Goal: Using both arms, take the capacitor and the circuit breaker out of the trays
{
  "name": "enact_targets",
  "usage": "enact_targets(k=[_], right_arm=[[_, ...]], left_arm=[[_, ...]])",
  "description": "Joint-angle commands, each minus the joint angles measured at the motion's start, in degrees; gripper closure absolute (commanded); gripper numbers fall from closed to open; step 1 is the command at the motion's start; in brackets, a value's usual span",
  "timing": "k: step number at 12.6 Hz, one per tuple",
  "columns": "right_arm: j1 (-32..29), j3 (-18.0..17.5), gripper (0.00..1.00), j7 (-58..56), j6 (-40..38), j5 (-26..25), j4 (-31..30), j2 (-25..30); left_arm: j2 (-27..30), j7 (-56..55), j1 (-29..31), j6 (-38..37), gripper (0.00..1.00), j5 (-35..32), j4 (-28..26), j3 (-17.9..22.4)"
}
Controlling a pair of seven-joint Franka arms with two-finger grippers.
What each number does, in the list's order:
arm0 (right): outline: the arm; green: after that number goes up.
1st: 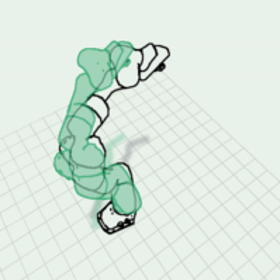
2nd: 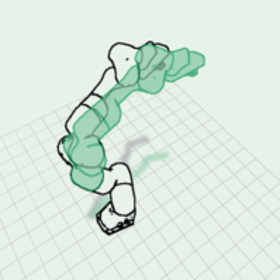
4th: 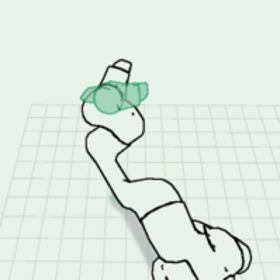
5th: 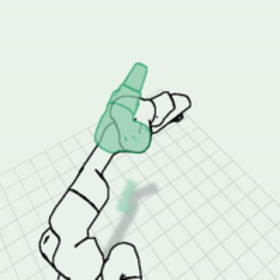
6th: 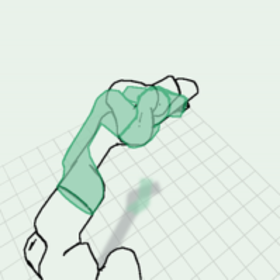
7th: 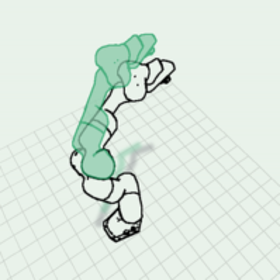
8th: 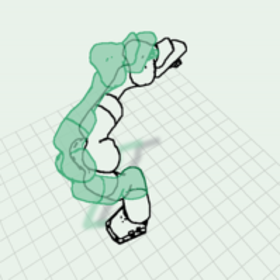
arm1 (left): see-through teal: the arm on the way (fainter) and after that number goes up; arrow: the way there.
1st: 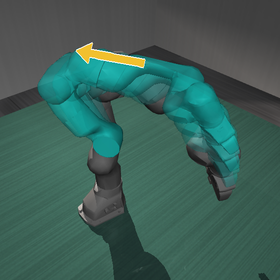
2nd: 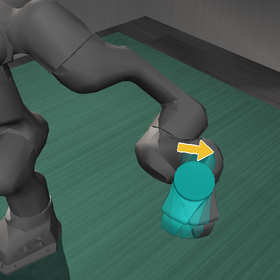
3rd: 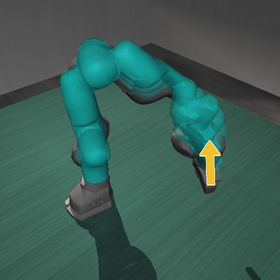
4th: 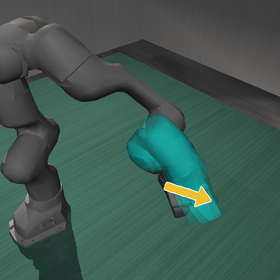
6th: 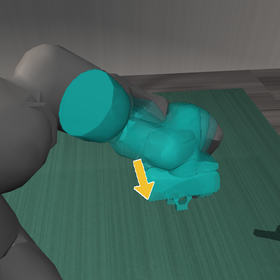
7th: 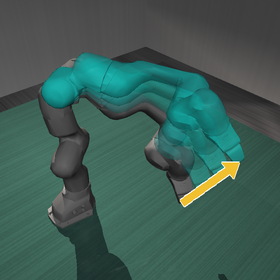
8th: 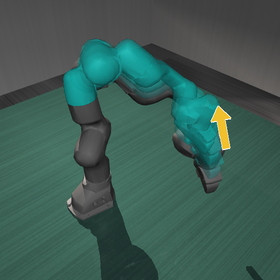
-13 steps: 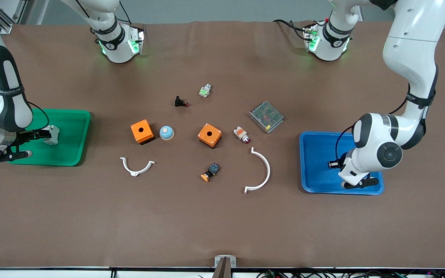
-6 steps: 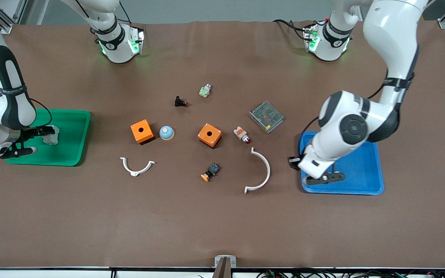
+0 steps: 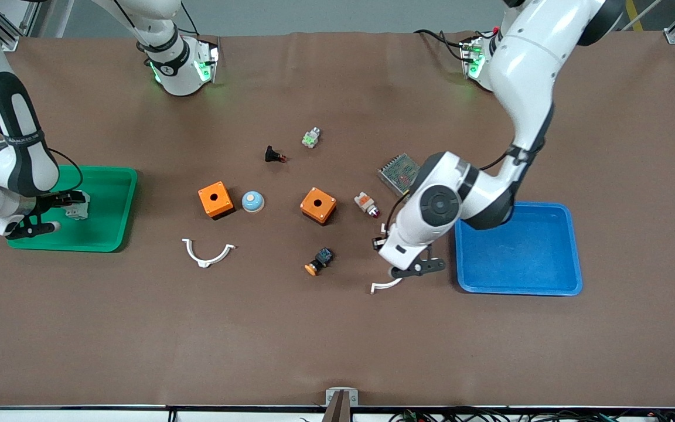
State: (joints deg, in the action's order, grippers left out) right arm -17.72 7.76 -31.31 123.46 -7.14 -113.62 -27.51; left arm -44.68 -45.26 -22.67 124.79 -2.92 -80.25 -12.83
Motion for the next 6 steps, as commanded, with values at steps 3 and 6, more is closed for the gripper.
enact_targets(k=[3,6], right_arm=[[-0.38,-1.17,0.82,-0.51,-4.6,-1.3,2.07,0.88],[0.06,-2.13,0.86,-0.51,-15.31,-0.6,12.25,1.06]], left_arm=[[-5.85,-3.69,-6.33,-0.16,0.82,-0.95,4.31,5.0],[-5.86,-4.05,-6.42,-0.08,0.01,-1.13,4.31,5.18]])
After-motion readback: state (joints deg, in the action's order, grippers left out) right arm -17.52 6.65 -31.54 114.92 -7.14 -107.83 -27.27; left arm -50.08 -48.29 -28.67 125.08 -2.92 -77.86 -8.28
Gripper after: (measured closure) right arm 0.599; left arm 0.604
